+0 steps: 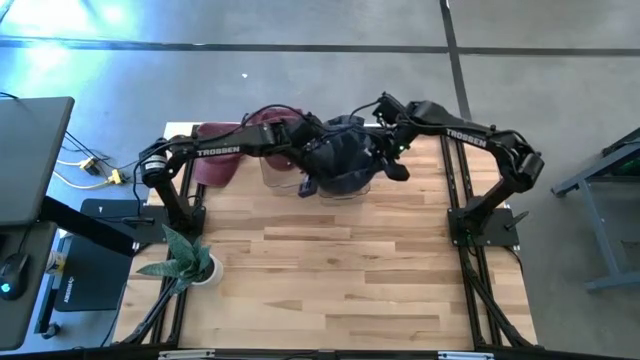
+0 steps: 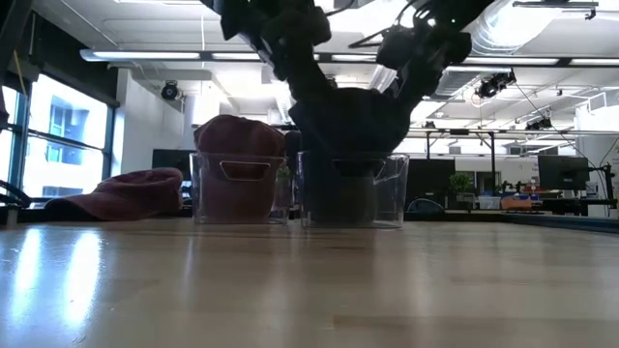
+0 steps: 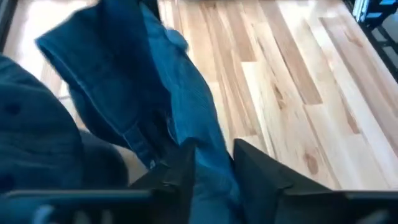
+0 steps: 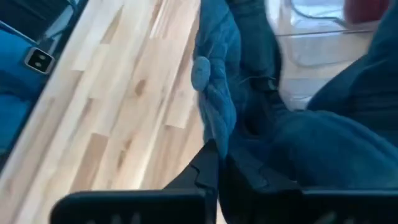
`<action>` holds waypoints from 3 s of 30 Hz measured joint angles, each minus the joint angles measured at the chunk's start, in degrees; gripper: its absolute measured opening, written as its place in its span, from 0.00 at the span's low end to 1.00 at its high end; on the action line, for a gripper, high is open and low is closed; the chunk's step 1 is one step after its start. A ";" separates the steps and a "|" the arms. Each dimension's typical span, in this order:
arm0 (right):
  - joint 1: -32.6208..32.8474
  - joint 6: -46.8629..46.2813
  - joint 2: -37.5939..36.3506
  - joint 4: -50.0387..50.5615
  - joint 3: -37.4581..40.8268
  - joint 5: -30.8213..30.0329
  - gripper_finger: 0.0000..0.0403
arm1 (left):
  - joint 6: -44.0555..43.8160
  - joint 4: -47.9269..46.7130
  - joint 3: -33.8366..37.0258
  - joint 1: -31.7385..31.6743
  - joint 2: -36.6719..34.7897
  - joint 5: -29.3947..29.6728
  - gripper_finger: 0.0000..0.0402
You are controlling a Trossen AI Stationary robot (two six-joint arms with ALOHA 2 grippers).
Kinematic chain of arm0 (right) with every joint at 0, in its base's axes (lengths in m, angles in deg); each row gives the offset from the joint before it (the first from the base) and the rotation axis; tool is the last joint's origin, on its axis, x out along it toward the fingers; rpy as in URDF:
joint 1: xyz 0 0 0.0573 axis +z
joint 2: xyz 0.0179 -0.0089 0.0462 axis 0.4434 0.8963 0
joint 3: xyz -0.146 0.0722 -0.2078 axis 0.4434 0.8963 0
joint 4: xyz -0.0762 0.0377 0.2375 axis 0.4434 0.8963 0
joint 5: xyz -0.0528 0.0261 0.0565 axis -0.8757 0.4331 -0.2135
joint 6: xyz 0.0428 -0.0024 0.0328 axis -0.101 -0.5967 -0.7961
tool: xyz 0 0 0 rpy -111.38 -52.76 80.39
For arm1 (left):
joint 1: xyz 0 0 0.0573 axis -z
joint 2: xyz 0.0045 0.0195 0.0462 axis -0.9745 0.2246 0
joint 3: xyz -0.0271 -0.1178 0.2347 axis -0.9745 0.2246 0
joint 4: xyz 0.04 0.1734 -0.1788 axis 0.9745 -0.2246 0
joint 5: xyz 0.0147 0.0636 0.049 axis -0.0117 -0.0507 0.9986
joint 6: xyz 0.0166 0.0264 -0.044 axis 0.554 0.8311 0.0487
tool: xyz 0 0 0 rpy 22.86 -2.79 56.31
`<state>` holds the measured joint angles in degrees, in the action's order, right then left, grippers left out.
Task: Pick & Place hat
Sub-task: Put the blue cap into the right bin, then put the red cap into the left bin
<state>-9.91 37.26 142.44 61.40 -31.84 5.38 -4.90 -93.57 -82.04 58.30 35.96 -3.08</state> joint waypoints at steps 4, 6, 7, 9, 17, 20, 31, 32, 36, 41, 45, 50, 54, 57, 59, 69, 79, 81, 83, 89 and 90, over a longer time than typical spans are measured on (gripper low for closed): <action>-1.81 1.19 0.00 -1.33 0.00 -0.16 0.05 | 0.84 -1.95 0.00 -0.45 0.00 2.95 0.12; -2.83 0.68 0.00 -2.20 0.00 -0.21 0.05 | 0.85 -1.87 0.00 -0.83 0.00 6.01 0.06; -3.33 0.37 0.00 -2.45 0.00 -0.01 0.05 | 0.87 -1.72 0.00 -1.34 0.00 7.61 0.03; -4.26 -0.70 0.00 -2.57 0.00 0.65 0.02 | 0.88 -0.80 0.00 -2.08 0.00 10.22 0.01; -4.83 -16.49 0.07 -8.57 0.00 1.95 0.03 | 6.33 -0.89 0.00 -7.76 0.00 4.47 0.05; -4.57 -21.17 0.35 -14.34 -0.02 -1.70 0.01 | 7.54 -0.88 0.00 -10.26 0.00 2.90 0.05; -5.03 -25.73 0.39 -22.78 -0.04 -13.80 0.13 | 3.38 -1.25 0.00 -16.41 0.00 -2.05 0.05; -5.03 -25.92 0.39 -23.11 -0.04 -13.90 0.16 | 2.57 -1.23 0.00 -16.92 -0.02 -2.68 0.06; -5.01 -26.25 0.39 -23.25 -0.04 -13.96 0.26 | -0.40 -1.56 -0.11 -17.47 -0.04 -0.92 0.11; -5.12 -32.11 -2.26 -20.89 -0.04 -13.61 0.32 | -2.23 -10.32 -3.48 -17.22 -1.53 -1.00 0.15; -4.02 -30.82 -5.25 -14.75 -0.11 -11.02 0.32 | -2.22 -14.31 -4.60 -15.46 -2.82 -5.46 0.15; -2.00 -23.61 -4.49 -3.41 -0.11 -8.47 0.29 | -2.13 -16.19 -4.58 -11.62 -1.85 -5.04 0.15; -1.10 -22.48 -1.46 -3.21 -0.04 -16.48 0.26 | -2.49 -15.21 -4.25 -8.17 1.83 5.26 0.15; -1.03 -23.65 -0.34 -5.82 -0.04 -22.03 0.24 | -3.76 -12.66 -4.52 -6.83 3.23 13.81 0.15; -1.05 -25.09 -0.20 -7.63 -0.04 -25.05 0.24 | -5.34 -12.56 -4.42 -6.89 3.71 18.84 0.15; -1.05 -28.67 -4.99 -7.31 -0.04 -25.48 0.23 | -9.15 -12.98 -4.43 -7.08 1.44 24.40 0.15; -1.05 -28.63 -7.71 -14.57 -0.04 -25.14 0.23 | -18.72 -20.70 -4.50 -6.01 -8.39 18.93 0.15; -1.05 -28.55 -7.46 -16.18 -0.04 -24.87 0.23 | -18.80 -24.43 -4.52 -6.02 -10.13 21.46 0.15; -1.05 -28.41 -7.25 -16.62 -0.04 -23.71 0.23 | -18.78 -30.97 -4.44 -6.54 -11.84 24.65 0.15; -1.05 -25.92 -7.23 -16.96 -0.04 -23.31 0.23 | -25.07 -46.99 -4.42 -13.85 -12.68 29.12 0.17; -1.05 -25.71 -7.23 -16.94 -0.04 -23.31 0.23 | -25.62 -49.37 -4.42 -16.28 -12.69 29.61 0.19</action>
<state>-10.96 11.55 135.20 44.46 -31.89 -17.93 -30.51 -142.94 -86.45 42.02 23.26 26.54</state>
